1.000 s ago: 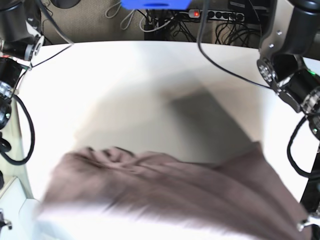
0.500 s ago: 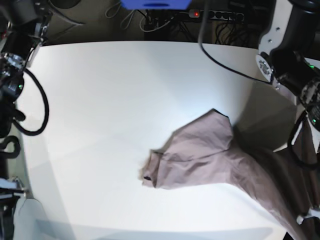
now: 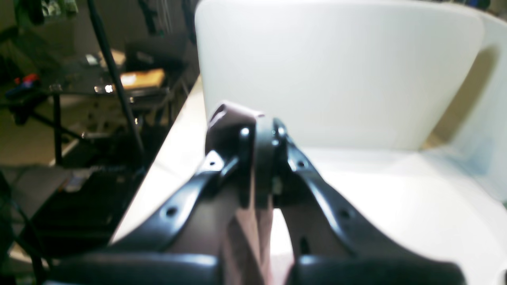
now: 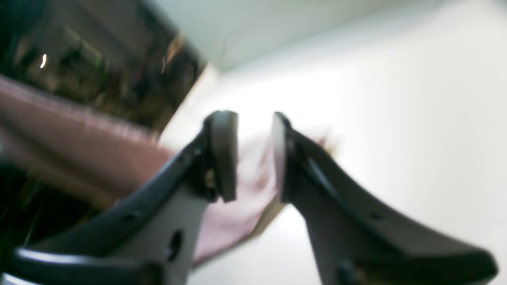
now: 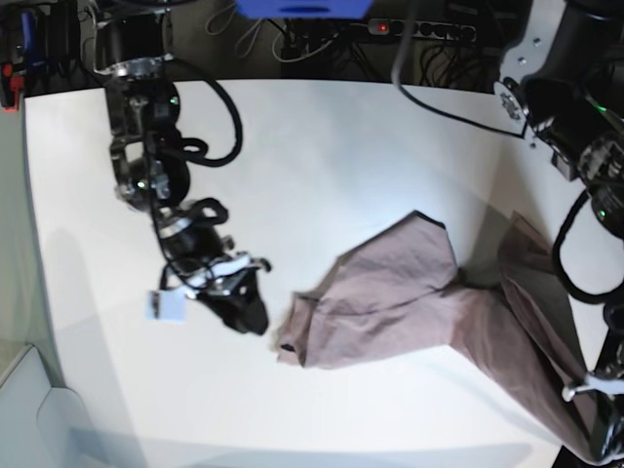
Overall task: Layout the t-shirt on the table in an organized manner, then fold the t-shirt properly
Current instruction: 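Reach the right gripper to the shirt's bunched collar edge and grasp it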
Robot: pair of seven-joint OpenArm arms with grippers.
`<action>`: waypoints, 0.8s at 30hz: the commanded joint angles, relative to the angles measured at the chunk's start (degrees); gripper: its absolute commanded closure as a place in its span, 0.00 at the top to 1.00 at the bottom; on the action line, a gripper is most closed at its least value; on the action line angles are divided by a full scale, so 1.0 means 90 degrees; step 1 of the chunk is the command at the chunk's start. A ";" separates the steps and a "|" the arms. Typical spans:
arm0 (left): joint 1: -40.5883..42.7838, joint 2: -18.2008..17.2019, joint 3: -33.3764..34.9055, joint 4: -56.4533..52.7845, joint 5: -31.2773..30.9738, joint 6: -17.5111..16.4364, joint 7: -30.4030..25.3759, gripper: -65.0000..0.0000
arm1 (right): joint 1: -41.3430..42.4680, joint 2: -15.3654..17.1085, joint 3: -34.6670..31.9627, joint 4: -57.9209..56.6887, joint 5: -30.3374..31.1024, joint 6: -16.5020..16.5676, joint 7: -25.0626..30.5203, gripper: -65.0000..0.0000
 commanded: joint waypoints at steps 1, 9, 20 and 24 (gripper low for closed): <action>-0.0045 -0.0064 -0.0114 0.0081 -0.0071 -0.0004 -0.0124 0.00 | 0.0128 -0.0071 -0.0174 -0.0146 0.0071 0.0060 0.0111 0.33; 0.0375 -0.0016 -0.0173 0.0081 -0.0090 -0.0014 -0.0153 0.00 | 0.0538 -0.0608 -0.1258 -0.2315 0.0071 0.0060 0.0082 0.40; 0.0415 0.0248 -0.0163 0.0091 -0.0090 -0.0014 -0.0143 0.00 | 0.1290 -0.0745 -0.1756 -0.3643 0.0080 0.0060 0.0131 0.40; 0.0415 0.0375 -0.0143 0.0091 -0.0090 -0.0014 -0.0134 0.00 | 0.1524 -0.0891 -0.1766 -0.3965 0.0080 0.0060 0.0131 0.40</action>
